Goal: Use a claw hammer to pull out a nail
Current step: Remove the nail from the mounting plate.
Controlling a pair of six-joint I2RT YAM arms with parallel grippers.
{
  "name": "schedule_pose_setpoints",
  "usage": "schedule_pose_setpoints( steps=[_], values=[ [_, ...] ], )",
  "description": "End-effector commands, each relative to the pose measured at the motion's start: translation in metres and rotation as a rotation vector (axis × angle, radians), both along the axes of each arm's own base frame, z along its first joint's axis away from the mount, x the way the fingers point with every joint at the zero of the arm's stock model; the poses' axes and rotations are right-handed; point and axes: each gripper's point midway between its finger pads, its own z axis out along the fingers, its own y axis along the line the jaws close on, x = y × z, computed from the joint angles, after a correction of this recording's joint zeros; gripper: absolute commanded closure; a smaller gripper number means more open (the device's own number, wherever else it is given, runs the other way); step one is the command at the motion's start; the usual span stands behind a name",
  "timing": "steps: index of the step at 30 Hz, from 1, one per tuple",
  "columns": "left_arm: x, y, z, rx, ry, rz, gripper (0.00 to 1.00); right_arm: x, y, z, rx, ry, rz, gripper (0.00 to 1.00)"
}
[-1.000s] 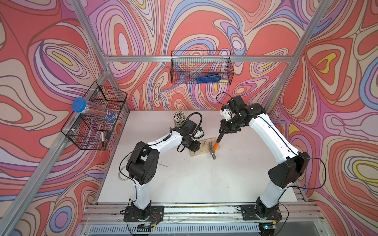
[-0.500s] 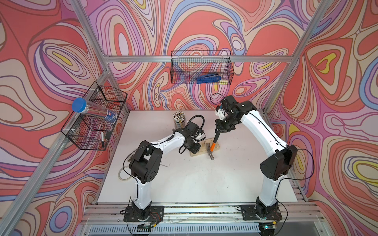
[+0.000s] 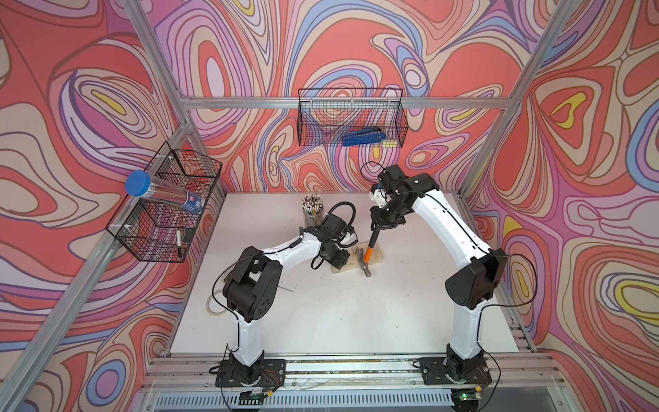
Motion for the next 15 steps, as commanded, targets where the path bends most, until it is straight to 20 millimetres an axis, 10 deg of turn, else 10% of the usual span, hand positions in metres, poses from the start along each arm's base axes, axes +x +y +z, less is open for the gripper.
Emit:
schedule_pose_setpoints(
  steps=[1, 15],
  values=[
    [-0.019, 0.011, -0.029, 0.057, 0.081, -0.012, 0.43, 0.005, 0.009, 0.012, 0.028, -0.041, 0.02, 1.0],
    [-0.021, 0.012, -0.032, 0.059, 0.088, -0.009, 0.43, 0.017, 0.018, 0.013, 0.035, -0.072, 0.037, 1.0]
  ],
)
